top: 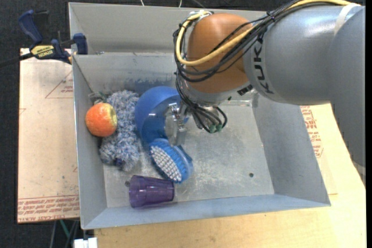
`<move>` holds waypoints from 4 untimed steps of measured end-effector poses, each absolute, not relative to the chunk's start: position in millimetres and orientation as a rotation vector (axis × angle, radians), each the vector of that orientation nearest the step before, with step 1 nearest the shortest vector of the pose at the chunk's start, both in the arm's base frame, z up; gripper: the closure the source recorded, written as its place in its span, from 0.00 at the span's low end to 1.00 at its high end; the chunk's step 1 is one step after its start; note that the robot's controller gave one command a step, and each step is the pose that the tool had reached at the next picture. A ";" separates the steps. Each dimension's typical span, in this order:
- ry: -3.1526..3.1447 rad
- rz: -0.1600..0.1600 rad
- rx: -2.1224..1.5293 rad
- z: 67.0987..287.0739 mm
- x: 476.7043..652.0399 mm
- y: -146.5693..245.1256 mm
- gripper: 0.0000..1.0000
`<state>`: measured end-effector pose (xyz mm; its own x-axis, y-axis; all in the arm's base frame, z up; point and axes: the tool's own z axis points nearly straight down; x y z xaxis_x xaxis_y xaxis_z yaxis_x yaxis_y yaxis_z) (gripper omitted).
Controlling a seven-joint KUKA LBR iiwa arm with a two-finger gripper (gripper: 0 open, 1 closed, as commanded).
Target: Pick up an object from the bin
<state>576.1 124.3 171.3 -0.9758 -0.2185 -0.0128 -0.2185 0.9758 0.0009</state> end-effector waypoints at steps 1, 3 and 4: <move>3.110 0.004 -0.343 171.3 576.1 124.3 1.00; 3.112 0.004 -0.384 145.6 524.9 143.9 1.00; 3.060 0.004 -0.603 187.5 529.0 147.6 1.00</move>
Offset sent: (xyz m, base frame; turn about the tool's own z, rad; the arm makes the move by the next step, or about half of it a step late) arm -0.0005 0.0079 0.0824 -0.0257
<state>529.0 147.6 187.5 -0.9251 -0.3791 -0.0228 -0.3792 0.9253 -0.0017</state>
